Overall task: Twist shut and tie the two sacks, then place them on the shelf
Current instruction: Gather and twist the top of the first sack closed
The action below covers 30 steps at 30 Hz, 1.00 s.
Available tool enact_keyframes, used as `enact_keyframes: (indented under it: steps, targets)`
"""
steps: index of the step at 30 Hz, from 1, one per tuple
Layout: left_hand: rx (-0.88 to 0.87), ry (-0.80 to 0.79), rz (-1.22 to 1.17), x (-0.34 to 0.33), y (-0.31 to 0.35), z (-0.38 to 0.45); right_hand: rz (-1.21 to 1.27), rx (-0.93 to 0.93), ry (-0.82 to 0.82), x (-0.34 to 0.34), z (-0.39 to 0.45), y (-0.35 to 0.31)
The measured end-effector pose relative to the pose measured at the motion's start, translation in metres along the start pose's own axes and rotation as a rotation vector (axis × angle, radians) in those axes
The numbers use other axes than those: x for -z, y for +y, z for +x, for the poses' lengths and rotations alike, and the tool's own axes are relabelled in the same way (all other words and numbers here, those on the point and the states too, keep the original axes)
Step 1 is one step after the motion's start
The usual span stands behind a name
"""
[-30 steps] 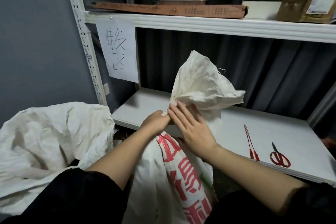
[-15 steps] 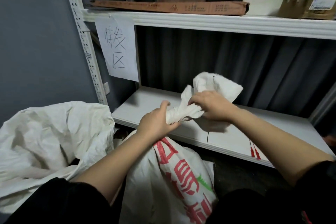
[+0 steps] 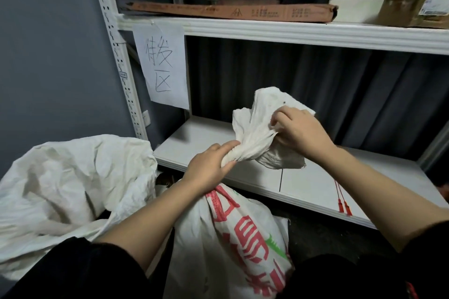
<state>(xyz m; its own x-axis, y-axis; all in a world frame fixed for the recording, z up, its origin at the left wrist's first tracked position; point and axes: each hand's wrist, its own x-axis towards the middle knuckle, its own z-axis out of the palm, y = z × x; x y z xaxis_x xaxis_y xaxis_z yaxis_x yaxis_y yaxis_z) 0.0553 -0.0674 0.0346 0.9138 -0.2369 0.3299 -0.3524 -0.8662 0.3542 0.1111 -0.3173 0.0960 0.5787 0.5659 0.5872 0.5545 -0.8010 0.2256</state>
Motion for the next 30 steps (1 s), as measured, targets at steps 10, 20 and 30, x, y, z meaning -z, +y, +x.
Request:
enact_keyframes:
  steps: [10, 20, 30]
  targets:
    - [0.017, -0.073, -0.167, -0.003, -0.014, 0.000, -0.178, 0.030, -0.159, -0.003, -0.034, 0.038]
    - [-0.024, -0.232, -0.214, -0.002, -0.003, 0.003, -0.123, -0.223, -0.075, 0.023, 0.001, 0.041]
    - [0.192, -0.176, -0.825, -0.001, 0.006, 0.003, 0.345, 0.021, -0.071, -0.025, -0.035, -0.051]
